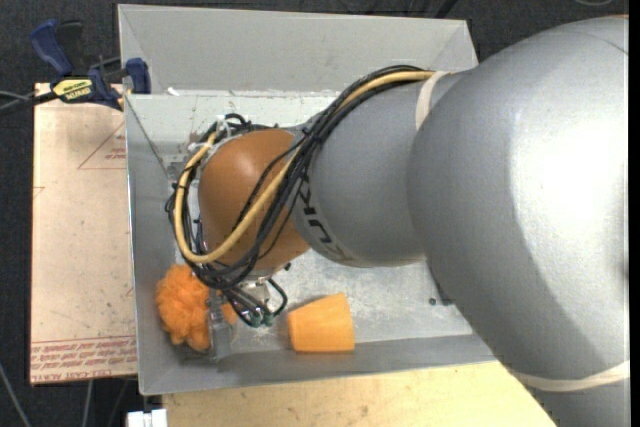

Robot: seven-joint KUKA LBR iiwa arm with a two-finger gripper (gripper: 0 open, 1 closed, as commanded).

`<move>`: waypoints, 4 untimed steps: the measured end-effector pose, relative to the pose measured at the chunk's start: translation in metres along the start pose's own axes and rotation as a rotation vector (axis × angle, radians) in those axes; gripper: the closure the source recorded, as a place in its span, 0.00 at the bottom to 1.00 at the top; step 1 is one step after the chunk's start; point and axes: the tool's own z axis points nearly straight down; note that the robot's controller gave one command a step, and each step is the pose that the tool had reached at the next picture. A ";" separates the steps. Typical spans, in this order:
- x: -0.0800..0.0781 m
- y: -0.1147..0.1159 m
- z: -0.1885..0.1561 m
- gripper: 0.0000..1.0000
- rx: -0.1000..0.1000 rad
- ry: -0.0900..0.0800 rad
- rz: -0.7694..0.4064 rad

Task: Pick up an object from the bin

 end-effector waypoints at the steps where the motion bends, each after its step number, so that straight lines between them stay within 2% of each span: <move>1: -0.022 -0.003 0.020 1.00 -0.004 -0.001 0.271; 2: -0.024 -0.004 0.022 1.00 -0.004 -0.002 0.274; 3: -0.023 -0.003 -0.001 1.00 -0.005 -0.003 0.272; 4: -0.026 -0.003 -0.094 1.00 -0.008 -0.010 0.273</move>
Offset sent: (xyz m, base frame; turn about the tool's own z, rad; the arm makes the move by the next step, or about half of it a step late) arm 0.0000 0.0000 0.0000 0.0000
